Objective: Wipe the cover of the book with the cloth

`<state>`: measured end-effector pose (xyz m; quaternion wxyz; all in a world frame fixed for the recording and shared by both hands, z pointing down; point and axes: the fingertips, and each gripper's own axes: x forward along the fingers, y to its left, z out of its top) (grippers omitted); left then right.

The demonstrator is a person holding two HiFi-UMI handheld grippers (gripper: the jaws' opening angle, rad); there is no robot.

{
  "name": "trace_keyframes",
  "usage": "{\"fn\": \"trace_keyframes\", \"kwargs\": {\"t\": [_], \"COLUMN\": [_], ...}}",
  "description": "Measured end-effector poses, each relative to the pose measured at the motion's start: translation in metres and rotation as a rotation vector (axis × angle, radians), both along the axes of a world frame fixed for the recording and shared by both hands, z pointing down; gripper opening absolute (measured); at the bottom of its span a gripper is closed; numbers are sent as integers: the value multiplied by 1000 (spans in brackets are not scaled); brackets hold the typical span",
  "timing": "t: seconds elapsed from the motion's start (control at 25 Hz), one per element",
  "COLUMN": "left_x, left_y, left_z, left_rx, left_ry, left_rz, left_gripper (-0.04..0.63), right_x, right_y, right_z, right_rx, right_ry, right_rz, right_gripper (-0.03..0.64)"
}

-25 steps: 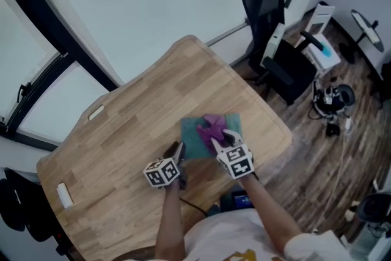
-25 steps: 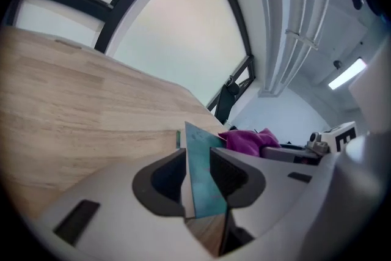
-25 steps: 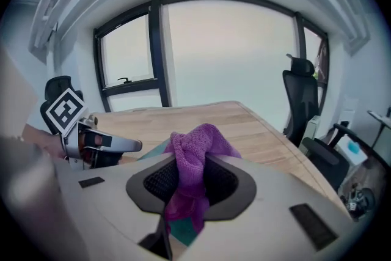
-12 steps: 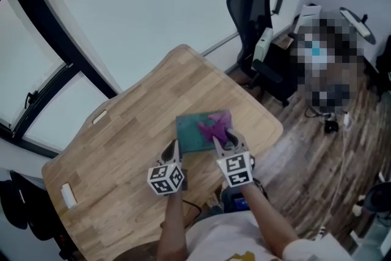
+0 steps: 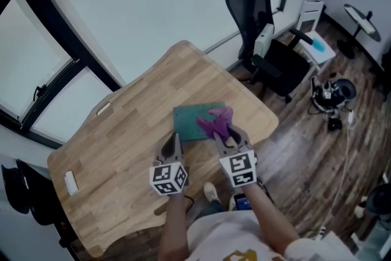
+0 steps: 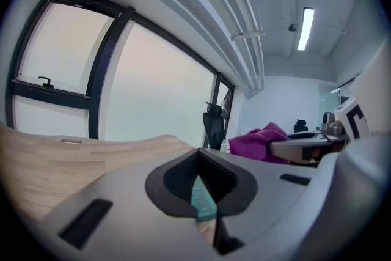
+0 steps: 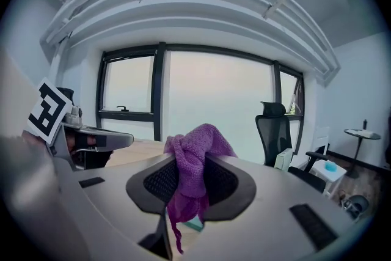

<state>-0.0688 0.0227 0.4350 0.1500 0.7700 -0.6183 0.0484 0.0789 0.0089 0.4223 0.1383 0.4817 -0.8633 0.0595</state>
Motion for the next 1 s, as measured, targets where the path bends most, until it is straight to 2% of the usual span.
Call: {"fn": "trace_keyframes", "kwargs": {"t": [0.24, 0.56, 1.0], "left_x": [18, 9, 12], "left_y": [28, 51, 48], "left_z": [-28, -34, -36], "left_rx": [43, 50, 56], "left_ry": [-30, -59, -41], "left_rz": [-19, -64, -72], "left_gripper": [0, 0, 0], "right_x": [14, 20, 10], "right_y": [26, 39, 45], "right_z": [-17, -25, -24], "right_rx": [24, 57, 83], "right_ry": [-38, -60, -31], "right_rz": [-30, -55, -129], "right_gripper": [97, 97, 97]}}
